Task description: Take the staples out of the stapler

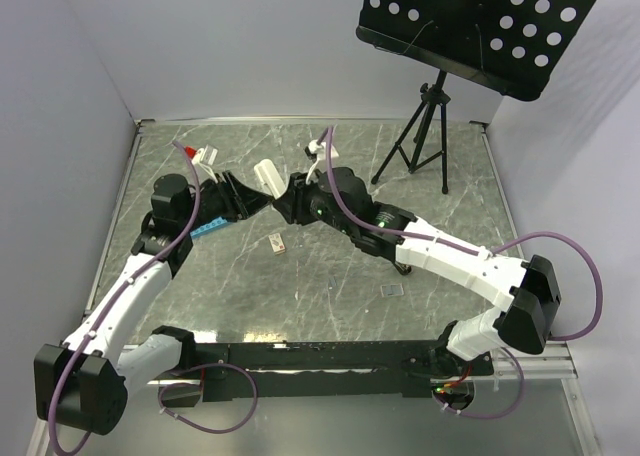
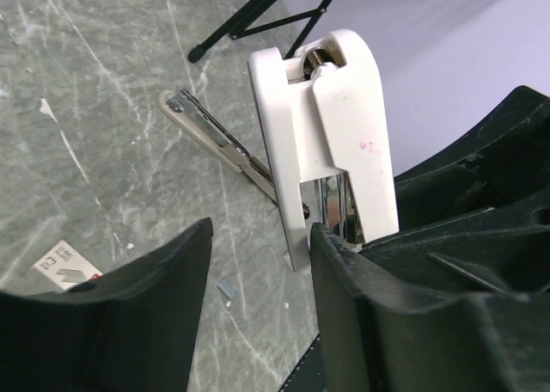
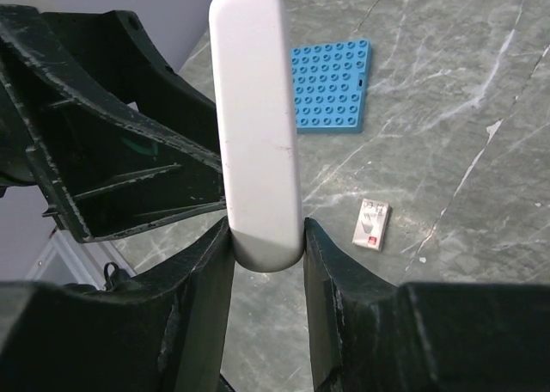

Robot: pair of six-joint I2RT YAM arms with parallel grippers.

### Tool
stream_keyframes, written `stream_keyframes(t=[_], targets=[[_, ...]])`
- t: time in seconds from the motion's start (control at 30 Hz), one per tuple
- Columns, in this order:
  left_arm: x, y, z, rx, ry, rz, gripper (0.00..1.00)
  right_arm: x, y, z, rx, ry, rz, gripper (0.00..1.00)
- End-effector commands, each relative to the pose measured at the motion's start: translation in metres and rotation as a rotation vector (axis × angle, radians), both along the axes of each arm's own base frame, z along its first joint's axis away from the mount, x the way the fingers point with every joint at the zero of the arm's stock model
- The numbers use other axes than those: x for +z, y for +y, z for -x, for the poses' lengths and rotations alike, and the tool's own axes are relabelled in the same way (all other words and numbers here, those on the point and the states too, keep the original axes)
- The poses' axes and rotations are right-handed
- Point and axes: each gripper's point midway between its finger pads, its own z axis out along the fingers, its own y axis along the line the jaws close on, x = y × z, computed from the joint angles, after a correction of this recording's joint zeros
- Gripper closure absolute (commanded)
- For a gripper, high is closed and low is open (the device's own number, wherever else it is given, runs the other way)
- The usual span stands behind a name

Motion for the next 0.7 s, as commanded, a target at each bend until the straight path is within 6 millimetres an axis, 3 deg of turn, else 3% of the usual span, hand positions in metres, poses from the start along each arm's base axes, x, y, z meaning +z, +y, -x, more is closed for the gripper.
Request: stream_keyframes(t=[0.0, 0.43, 0.67], targets=[[0.014, -0.005, 0.000, -0.031, -0.040, 0.026, 0.51, 0.049, 0.014, 0.004, 0.009, -0.081, -0.141, 1.00], [0.017, -0.015, 0.010, -0.127, -0.058, 0.057, 0.65, 0.037, 0.026, 0.008, -0.004, -0.069, -0.157, 1.00], [0.011, -0.018, 0.009, -0.156, -0.018, 0.065, 0.57, 0.032, 0.024, 0.008, -0.021, -0.069, -0.181, 1.00]])
